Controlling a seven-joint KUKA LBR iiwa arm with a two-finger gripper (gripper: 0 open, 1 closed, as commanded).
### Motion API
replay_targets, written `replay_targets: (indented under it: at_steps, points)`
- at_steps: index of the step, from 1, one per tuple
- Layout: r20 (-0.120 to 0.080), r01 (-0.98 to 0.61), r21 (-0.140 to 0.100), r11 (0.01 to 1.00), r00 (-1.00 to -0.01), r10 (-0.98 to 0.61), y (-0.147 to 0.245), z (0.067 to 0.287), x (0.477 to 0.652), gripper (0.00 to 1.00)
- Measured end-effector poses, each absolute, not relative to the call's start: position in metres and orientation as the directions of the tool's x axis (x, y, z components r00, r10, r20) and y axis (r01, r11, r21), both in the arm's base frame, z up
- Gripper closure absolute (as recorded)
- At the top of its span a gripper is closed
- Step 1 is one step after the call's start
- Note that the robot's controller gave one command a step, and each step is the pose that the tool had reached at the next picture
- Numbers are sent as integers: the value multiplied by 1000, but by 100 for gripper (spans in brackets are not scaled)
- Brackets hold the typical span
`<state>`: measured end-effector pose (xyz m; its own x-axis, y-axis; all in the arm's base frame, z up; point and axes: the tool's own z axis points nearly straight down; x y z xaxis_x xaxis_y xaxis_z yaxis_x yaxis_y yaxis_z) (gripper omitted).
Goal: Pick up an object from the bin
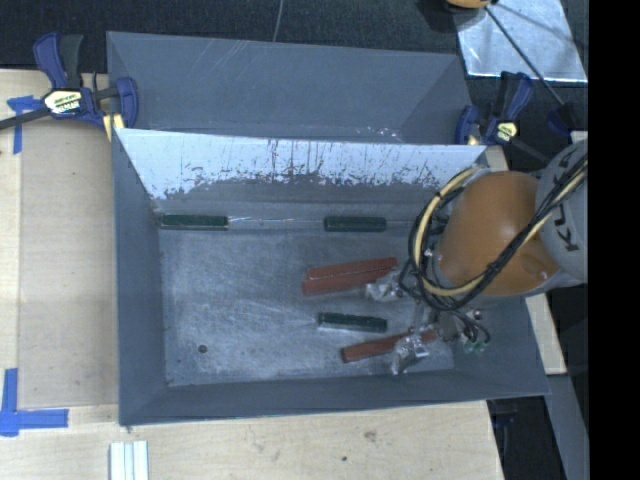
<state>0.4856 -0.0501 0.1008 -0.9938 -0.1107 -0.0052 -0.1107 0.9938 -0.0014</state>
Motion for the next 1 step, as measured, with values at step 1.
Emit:
replay_targets:
  at_steps: [1]
  points:
    - [-11, -139, -2, 990, -990, -139, -49, 72, 490, 0]
